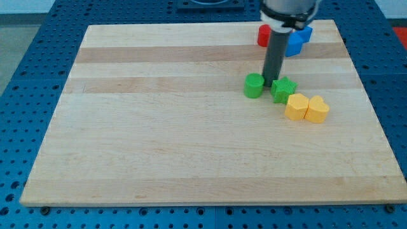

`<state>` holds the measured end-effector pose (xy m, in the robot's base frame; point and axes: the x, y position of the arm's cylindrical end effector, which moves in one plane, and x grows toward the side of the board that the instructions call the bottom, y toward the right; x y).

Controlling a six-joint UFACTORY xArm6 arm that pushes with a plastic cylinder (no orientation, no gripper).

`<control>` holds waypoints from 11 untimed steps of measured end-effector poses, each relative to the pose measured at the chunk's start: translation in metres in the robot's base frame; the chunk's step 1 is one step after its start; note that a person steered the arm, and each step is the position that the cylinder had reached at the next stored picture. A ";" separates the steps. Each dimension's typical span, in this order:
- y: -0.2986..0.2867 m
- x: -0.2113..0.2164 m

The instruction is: Move the blue cube towards the green star

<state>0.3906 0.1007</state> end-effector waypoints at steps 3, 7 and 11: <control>-0.067 0.053; -0.168 0.077; -0.127 0.066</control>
